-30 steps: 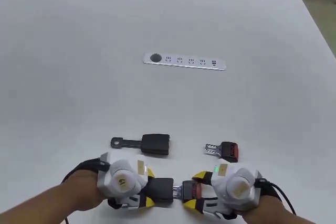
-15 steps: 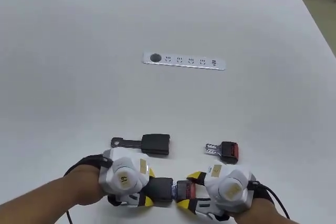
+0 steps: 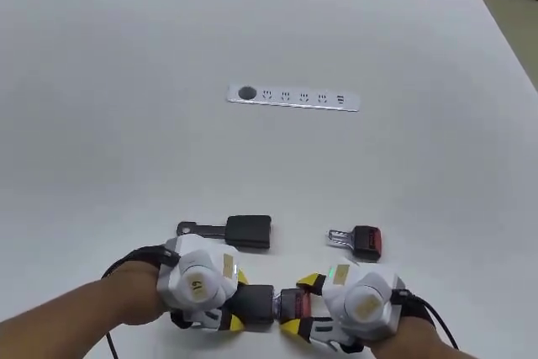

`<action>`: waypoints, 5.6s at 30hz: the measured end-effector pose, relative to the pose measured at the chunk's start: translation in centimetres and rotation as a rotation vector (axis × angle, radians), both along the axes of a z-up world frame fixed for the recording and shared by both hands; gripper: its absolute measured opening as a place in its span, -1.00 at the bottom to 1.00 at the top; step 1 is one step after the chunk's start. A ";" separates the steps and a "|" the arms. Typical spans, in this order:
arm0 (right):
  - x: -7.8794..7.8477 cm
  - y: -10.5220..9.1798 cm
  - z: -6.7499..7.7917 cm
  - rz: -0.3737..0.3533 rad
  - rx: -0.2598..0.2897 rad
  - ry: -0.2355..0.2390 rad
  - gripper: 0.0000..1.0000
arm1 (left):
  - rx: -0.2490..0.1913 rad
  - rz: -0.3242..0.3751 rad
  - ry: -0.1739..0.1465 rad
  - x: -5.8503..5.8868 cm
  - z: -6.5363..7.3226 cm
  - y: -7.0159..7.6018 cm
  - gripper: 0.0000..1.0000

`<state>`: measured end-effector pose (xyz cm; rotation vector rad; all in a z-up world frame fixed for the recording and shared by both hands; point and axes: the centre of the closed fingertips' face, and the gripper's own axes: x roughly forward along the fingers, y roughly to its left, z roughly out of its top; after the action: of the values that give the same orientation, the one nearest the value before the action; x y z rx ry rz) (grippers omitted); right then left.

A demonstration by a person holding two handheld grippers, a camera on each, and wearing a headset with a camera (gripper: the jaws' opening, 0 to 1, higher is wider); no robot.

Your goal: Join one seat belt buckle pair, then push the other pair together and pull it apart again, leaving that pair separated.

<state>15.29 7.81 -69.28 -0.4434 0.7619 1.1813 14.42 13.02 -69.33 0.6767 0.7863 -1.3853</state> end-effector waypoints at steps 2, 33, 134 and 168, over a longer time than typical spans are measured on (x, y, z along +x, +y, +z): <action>0.0 0.0 0.0 0.006 0.001 -0.001 -0.27 | 0.000 -0.006 -0.001 -0.1 0.0 0.0 -0.34; -0.7 -0.4 0.0 0.165 -0.016 -0.056 -0.34 | -0.108 -0.013 0.033 0.0 0.1 0.6 -0.34; 8.9 -8.1 6.4 -0.129 0.120 -0.160 0.78 | -0.148 0.284 -0.141 8.4 7.1 4.5 0.48; 11.0 -11.0 1.5 -0.091 0.062 0.008 0.53 | -0.084 0.180 -0.044 12.2 1.8 3.1 0.28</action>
<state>26.25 -3.18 -67.83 -0.3493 0.7424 1.1195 26.67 16.11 -67.56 0.5551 0.7319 -1.2291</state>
